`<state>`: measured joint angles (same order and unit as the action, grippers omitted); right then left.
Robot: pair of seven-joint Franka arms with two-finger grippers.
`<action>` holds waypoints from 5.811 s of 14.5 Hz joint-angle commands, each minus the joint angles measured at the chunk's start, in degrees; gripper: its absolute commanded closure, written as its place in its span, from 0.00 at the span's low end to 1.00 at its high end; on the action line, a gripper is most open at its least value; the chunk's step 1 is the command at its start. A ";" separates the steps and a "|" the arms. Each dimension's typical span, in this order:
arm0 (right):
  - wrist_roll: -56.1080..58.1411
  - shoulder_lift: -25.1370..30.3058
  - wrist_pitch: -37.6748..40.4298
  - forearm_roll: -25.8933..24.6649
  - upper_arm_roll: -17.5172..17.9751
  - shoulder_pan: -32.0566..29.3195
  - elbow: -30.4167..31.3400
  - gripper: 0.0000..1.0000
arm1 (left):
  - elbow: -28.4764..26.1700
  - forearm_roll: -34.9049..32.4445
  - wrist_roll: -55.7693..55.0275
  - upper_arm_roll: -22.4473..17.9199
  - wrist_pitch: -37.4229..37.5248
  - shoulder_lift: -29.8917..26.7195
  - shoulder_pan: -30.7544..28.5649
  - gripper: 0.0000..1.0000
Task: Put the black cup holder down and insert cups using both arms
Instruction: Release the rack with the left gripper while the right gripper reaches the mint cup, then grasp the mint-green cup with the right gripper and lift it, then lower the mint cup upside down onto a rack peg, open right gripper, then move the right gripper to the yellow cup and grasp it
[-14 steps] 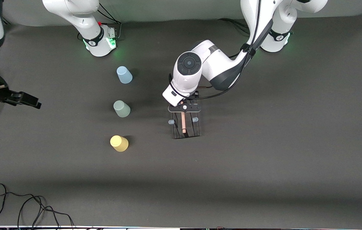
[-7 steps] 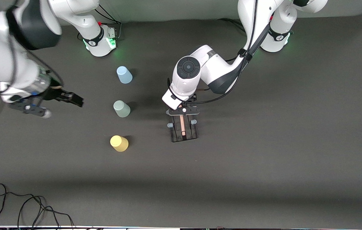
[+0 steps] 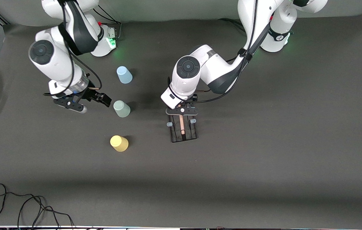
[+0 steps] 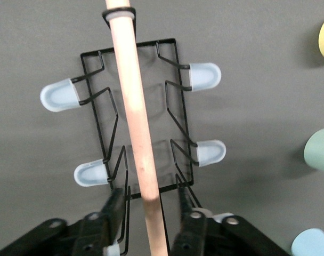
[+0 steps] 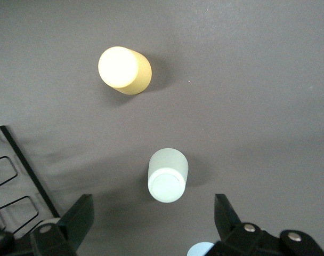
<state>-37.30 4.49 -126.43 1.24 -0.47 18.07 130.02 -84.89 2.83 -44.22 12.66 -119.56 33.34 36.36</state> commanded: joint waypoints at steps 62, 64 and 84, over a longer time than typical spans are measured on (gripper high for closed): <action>-30.30 -23.39 4.52 1.66 -0.93 25.43 -25.34 0.00 | -5.02 -3.87 47.47 -15.12 33.07 -32.28 -31.09 0.00; -25.76 -21.46 5.39 1.75 -4.17 25.43 -25.34 0.00 | -4.93 -3.88 47.65 -15.12 32.81 -32.11 -31.18 0.00; 17.16 -38.76 -17.53 9.49 -16.67 14.45 -24.99 0.00 | -6.08 -4.67 47.21 -15.04 30.96 -32.11 -30.74 0.00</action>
<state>-22.46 -32.96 -142.30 8.97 -17.21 32.43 105.71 -90.42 -0.75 3.77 -2.08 -88.06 2.04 4.69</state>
